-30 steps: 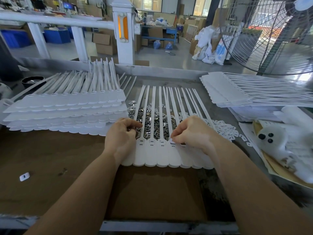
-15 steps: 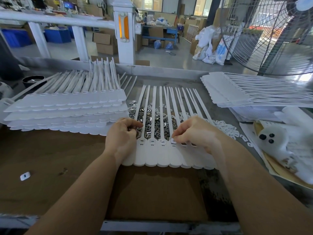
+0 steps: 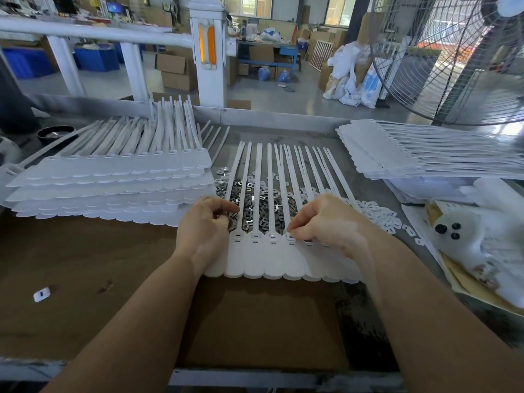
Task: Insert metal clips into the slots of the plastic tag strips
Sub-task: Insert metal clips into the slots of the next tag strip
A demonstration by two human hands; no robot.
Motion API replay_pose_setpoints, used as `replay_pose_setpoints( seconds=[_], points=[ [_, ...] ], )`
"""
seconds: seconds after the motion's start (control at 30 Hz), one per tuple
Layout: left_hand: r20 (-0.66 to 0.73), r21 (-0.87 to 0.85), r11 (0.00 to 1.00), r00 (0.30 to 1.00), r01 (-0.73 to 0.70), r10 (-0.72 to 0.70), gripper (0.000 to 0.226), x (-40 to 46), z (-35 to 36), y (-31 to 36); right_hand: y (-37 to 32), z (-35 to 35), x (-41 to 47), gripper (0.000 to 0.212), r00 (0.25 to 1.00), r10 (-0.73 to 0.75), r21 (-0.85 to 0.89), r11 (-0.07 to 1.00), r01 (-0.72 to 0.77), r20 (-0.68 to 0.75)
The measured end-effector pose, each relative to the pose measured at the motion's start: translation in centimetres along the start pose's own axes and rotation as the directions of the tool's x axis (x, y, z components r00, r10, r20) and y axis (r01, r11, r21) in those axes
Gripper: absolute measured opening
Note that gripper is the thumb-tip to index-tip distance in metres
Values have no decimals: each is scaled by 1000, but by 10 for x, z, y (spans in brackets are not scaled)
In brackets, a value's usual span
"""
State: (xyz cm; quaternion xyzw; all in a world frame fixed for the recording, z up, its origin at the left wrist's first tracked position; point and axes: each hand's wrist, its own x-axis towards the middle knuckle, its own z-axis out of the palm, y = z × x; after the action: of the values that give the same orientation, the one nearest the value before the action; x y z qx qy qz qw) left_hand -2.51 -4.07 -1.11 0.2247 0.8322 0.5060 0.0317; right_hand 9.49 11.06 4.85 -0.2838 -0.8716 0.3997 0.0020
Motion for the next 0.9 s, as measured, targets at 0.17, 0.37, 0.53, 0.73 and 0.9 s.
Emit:
replay_pose_setpoints(
  seconds=[0.17,0.37,0.53,0.73,0.9],
  points=[
    [2,24,1000,1000,-1,1,37,1,0,0,-3,1,1,9,1000,-6,-64,998,7,18],
    [-5,20,1000,1000,1,-1,35,1,0,0,-5,3,0,18,1000,21,-76,997,-21,-2],
    [-6,26,1000,1000,-9,9,34,1,1,-1,-3,4,2,12,1000,24,-41,999,-25,-10],
    [-11,23,1000,1000,-13,13,34,2,2,0,19,-3,3,10,973,-83,75,992,101,-215],
    [-10,32,999,1000,-11,11,34,1,2,0,43,-20,13,15,851,-73,-210,977,-44,-520]
  ],
)
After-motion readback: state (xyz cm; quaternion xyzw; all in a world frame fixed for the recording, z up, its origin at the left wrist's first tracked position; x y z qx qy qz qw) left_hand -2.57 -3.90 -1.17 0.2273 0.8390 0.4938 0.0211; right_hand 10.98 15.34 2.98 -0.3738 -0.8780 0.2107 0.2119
